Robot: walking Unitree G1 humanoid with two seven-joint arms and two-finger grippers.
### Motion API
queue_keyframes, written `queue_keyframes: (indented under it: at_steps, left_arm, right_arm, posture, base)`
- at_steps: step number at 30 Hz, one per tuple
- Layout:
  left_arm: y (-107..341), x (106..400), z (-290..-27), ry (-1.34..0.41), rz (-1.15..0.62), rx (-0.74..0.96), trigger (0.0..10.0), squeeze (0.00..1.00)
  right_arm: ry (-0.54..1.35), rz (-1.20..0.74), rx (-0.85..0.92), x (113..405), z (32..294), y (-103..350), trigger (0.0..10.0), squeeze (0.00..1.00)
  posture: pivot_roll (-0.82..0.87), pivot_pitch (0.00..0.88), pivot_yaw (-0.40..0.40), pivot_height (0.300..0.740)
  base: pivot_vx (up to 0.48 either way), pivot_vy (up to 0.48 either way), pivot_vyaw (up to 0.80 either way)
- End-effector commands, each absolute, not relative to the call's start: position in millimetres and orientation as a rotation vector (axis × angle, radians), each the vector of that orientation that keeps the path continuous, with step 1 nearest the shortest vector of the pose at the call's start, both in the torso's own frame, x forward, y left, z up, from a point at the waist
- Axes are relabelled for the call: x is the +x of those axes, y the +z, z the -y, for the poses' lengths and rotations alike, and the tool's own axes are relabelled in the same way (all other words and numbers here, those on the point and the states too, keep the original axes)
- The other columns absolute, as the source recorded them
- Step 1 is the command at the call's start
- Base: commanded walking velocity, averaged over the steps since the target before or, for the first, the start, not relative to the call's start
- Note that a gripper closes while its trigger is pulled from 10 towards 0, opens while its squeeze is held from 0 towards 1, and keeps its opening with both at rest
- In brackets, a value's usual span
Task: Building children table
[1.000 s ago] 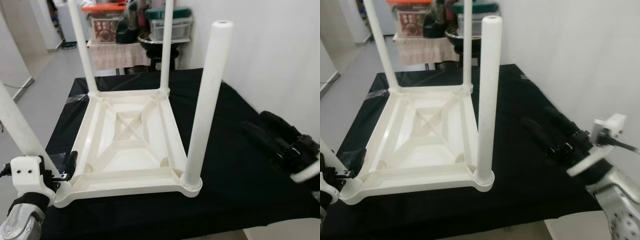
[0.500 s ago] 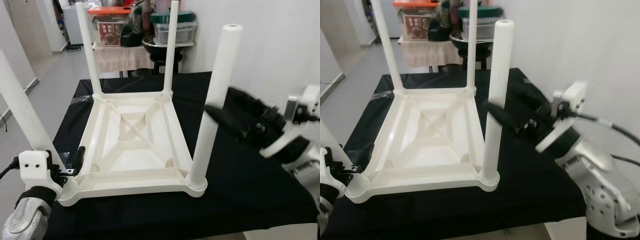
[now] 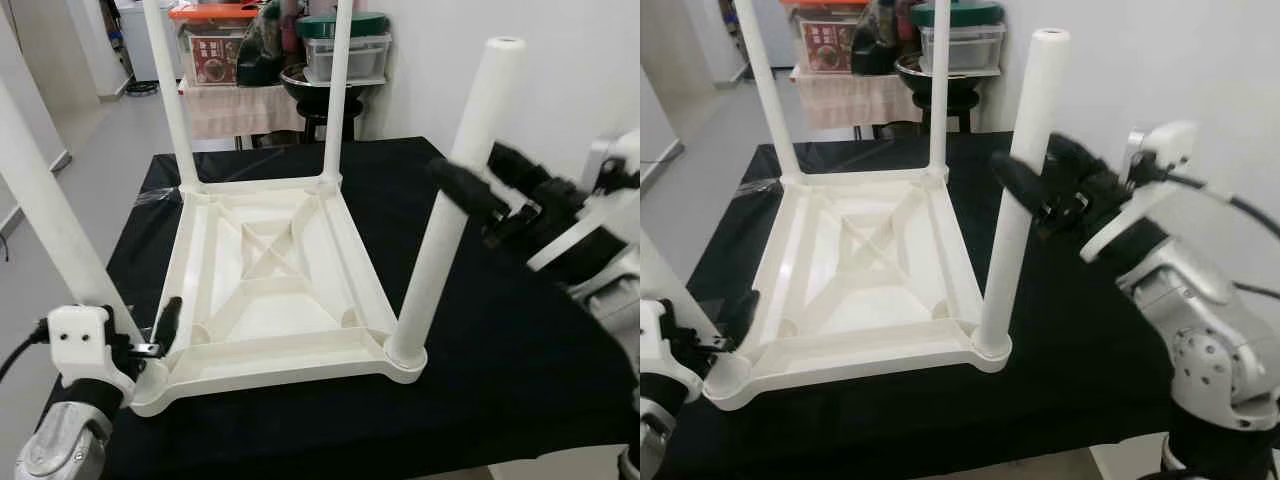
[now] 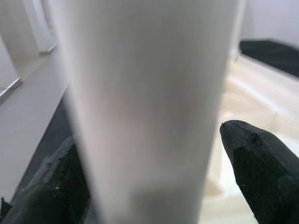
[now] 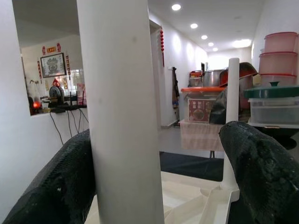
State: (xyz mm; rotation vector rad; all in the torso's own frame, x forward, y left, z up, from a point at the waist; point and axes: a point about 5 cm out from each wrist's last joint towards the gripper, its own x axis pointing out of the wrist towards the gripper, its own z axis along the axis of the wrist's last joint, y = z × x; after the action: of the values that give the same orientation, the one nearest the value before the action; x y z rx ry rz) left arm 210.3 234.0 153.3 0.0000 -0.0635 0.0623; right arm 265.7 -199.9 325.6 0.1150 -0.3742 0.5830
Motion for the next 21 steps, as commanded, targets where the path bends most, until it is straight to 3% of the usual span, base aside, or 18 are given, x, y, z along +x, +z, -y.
queue_keyframes:
  at_steps: [1,9,21]
  left_arm:
    - [149,209,-236,0.074,0.046,0.016,10.0,0.00]
    - [142,202,-237,0.143,0.044,0.036,10.0,0.00]
    - [137,206,-245,0.179,0.061,0.023,10.0,0.00]
  right_arm:
    - [0.561,0.355,0.114,268,202,326,10.0,0.00]
    - [0.635,0.338,0.075,270,189,343,10.0,0.00]
    - [0.594,0.271,0.105,282,182,333,10.0,0.00]
  posture:
    - [-0.02,0.020,-0.026,0.740]
    - [-0.02,0.021,-0.046,0.740]
    - [-0.02,0.004,-0.058,0.740]
  base:
    - [0.000,0.000,0.00]
    - [0.000,0.000,0.00]
    - [0.000,0.000,0.00]
